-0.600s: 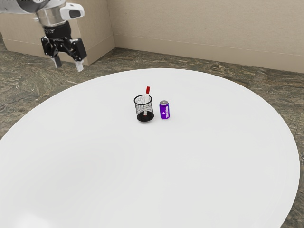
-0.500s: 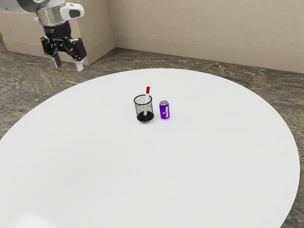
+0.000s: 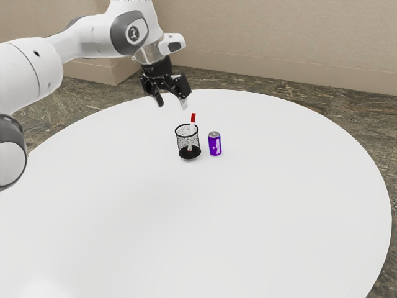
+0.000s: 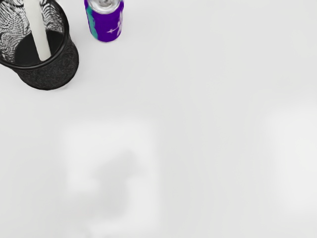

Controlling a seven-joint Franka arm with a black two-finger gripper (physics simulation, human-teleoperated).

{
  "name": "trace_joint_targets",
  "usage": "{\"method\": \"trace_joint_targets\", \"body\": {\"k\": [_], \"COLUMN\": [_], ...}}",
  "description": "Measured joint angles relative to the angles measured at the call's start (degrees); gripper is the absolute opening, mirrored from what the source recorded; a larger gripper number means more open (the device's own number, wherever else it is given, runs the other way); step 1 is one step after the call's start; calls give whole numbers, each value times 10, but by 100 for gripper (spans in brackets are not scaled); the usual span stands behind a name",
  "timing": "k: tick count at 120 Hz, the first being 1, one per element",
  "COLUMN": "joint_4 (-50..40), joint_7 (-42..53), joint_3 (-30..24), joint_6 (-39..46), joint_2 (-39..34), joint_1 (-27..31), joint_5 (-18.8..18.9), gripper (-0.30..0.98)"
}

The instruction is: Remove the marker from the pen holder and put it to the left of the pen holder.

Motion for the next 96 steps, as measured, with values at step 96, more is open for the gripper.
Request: {"method": "trace_joint_targets", "body": {"k": [96], "joint_4": [173], "joint_7": [11], "joint_3": [4], "joint_6": [500], "joint_2": [326], "joint_1": [25], "joint_5": [87], "gripper": [67]}}
